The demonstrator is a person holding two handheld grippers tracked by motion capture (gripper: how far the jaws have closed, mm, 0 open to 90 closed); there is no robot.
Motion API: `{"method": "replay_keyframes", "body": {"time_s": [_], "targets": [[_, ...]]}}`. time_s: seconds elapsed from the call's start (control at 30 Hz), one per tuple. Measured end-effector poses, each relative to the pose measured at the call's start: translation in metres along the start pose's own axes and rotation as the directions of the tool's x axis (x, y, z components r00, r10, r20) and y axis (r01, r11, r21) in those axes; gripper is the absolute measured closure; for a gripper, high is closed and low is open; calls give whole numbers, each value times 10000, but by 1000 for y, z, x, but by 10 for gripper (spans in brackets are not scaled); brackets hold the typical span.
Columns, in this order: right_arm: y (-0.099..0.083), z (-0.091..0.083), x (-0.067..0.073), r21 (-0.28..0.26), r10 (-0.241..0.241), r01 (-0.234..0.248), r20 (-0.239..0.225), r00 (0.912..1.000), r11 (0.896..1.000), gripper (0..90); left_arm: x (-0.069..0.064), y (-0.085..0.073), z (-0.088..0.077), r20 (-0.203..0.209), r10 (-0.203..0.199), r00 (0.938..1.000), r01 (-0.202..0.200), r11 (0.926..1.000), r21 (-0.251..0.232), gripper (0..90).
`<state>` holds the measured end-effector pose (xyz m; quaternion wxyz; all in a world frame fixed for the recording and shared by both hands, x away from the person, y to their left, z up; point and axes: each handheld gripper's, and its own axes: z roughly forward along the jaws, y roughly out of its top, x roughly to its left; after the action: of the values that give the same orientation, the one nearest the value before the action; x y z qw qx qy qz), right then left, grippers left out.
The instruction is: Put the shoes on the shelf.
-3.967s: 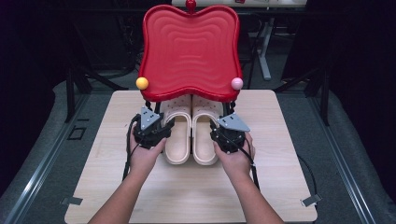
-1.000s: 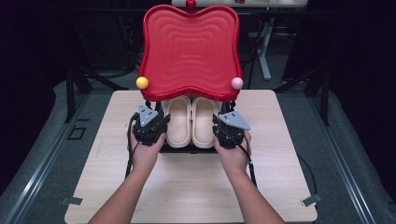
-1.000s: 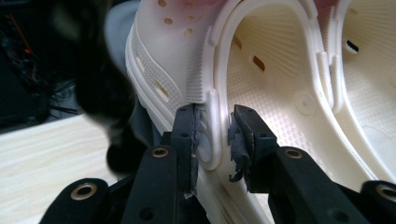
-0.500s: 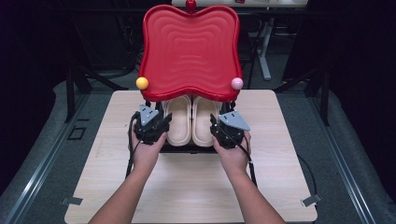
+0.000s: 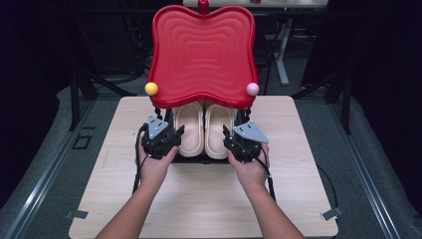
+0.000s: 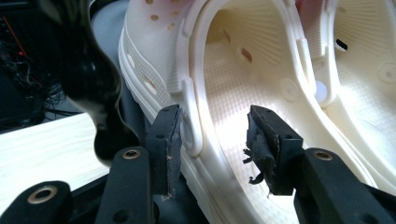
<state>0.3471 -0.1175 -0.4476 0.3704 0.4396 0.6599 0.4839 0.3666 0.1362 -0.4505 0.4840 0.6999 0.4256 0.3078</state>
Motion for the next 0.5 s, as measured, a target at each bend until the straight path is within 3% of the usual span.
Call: {"method": "replay_keyframes", "body": {"time_s": [0.5], "targets": [[-5,-30,4,377,-275,297,-598,9978,9988,595,-1,-14,-28,271,-117,9996,118,9999,-35,545]]}}
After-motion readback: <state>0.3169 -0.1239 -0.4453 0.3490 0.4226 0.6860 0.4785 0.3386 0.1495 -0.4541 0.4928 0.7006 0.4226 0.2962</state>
